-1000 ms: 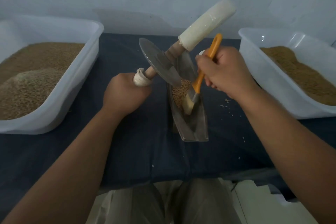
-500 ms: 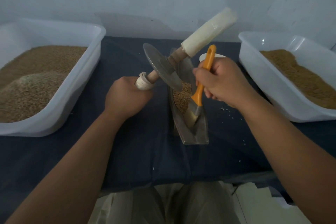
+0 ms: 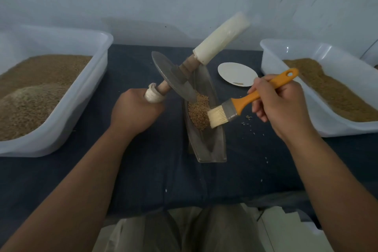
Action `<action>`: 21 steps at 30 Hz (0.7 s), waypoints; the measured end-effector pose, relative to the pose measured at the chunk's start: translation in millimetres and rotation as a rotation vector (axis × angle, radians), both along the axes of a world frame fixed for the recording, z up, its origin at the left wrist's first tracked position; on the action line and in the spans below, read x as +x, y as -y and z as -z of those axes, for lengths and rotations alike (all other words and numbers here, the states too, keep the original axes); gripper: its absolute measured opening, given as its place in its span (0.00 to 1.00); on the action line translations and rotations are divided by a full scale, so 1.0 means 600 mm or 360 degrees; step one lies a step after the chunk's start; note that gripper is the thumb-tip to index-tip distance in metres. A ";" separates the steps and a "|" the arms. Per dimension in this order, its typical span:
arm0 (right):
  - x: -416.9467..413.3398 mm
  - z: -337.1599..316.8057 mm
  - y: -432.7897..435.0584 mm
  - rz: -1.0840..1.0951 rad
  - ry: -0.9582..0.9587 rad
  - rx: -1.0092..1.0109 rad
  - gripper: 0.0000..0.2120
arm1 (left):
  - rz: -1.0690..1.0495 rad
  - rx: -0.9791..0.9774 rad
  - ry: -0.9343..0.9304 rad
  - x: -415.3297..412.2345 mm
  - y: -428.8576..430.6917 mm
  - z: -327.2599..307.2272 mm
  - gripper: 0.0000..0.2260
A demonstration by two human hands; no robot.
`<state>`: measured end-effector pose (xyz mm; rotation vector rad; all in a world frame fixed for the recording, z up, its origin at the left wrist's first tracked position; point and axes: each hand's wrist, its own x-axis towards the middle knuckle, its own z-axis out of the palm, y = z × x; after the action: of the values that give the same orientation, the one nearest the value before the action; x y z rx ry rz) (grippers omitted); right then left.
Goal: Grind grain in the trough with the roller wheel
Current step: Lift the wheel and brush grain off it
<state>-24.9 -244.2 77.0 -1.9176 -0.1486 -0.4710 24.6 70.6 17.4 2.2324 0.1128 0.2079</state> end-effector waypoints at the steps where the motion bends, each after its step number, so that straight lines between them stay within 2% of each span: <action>1: -0.003 0.002 0.003 -0.0011 0.0005 0.0050 0.16 | 0.0000 0.0006 0.0008 -0.001 0.001 0.000 0.11; 4: -0.010 0.000 0.031 -0.0040 0.0049 0.0388 0.15 | 0.0012 0.0044 0.0017 -0.003 0.003 0.000 0.09; 6: -0.017 0.007 0.070 -0.0032 0.0097 0.0395 0.14 | 0.0028 0.0071 0.0002 -0.003 0.003 0.001 0.07; 7: -0.021 0.016 0.093 0.0035 0.0135 0.0193 0.13 | 0.0036 0.0090 -0.0004 -0.003 0.003 0.002 0.06; 10: -0.032 0.060 0.152 0.0234 0.0150 -0.0745 0.11 | 0.0049 0.0138 -0.0001 -0.002 0.005 0.002 0.06; 15: -0.043 0.105 0.181 0.0052 -0.0220 -0.1561 0.26 | 0.0033 0.0162 0.0016 -0.004 0.009 0.004 0.07; 19: -0.055 0.106 0.194 -0.0158 -0.0544 -0.1877 0.42 | 0.0028 0.0224 0.0020 -0.004 0.007 0.005 0.07; 21: -0.061 0.101 0.190 -0.0262 -0.0636 -0.1901 0.41 | 0.0006 0.0287 0.0001 -0.002 0.006 0.007 0.10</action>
<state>-61.7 -358.4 16.7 -3.0776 -0.3765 0.2120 23.6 66.9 12.9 2.4120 0.0928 0.2243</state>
